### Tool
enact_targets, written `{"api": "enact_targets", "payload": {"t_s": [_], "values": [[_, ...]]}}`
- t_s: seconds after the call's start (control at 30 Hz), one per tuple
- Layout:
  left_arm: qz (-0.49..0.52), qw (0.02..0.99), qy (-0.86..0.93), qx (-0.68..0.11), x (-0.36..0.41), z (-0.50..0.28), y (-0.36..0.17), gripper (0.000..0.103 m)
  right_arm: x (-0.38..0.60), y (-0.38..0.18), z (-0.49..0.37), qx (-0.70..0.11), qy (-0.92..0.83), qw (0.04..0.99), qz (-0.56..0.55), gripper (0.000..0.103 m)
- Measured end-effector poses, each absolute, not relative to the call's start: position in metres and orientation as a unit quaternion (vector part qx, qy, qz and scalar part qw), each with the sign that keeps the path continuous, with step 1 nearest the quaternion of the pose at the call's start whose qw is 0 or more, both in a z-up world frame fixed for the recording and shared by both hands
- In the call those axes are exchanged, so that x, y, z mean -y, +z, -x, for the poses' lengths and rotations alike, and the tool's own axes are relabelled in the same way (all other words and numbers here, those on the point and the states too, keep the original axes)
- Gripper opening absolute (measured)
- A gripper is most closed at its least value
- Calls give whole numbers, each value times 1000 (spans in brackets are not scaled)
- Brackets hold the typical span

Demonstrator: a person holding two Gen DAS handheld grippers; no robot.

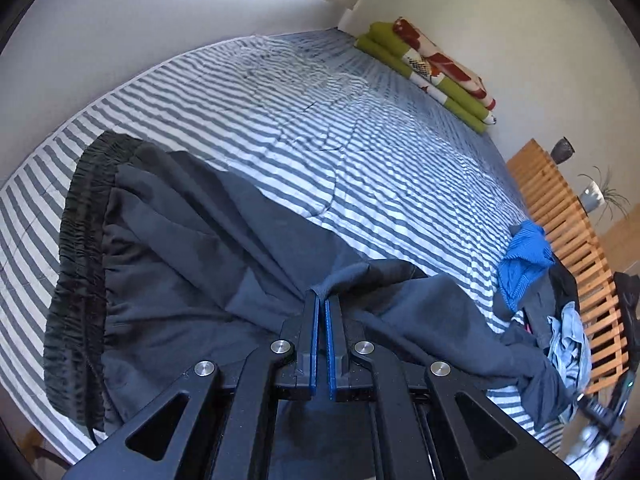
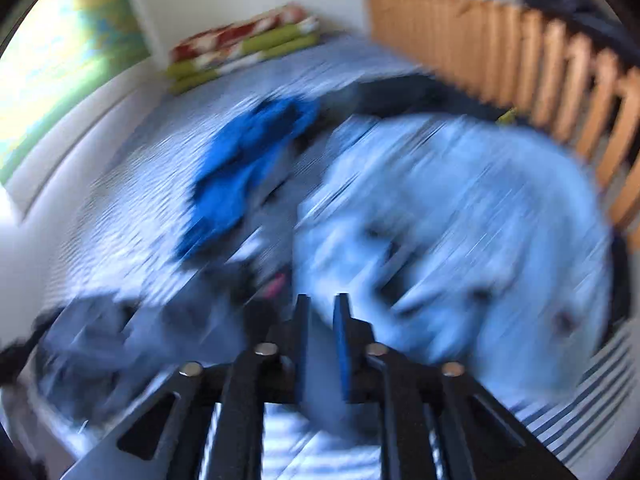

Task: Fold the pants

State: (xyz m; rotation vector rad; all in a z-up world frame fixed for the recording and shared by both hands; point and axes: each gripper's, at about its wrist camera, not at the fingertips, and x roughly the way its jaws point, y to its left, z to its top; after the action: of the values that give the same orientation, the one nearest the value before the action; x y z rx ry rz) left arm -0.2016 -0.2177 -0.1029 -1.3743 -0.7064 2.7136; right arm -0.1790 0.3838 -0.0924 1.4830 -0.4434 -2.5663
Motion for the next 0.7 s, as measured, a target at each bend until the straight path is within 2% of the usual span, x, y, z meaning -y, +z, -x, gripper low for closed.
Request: {"api": "enact_targets", "payload": {"t_s": [0.03, 0.13, 0.23, 0.3, 0.43, 0.53, 0.7], "values": [[436, 14, 871, 225, 215, 198, -100, 3, -366, -106, 172, 156, -841, 101, -508, 31], [423, 27, 877, 226, 210, 187, -83, 3, -313, -142, 172, 155, -816, 147, -537, 31], [414, 33, 884, 213, 201, 181, -59, 3, -288, -168, 200, 121, -821, 116, -546, 31], [414, 32, 888, 200, 200, 179, -51, 3, -303, -182, 221, 137, -815, 62, -559, 31], [422, 31, 889, 177, 196, 178, -50, 3, -338, -158, 254, 172, -836, 16, -521, 32], [425, 31, 886, 184, 194, 181, -57, 3, -336, -147, 279, 147, -837, 26, -527, 34], [424, 36, 884, 195, 198, 184, -64, 3, -322, -154, 252, 146, -820, 43, -552, 36]]}}
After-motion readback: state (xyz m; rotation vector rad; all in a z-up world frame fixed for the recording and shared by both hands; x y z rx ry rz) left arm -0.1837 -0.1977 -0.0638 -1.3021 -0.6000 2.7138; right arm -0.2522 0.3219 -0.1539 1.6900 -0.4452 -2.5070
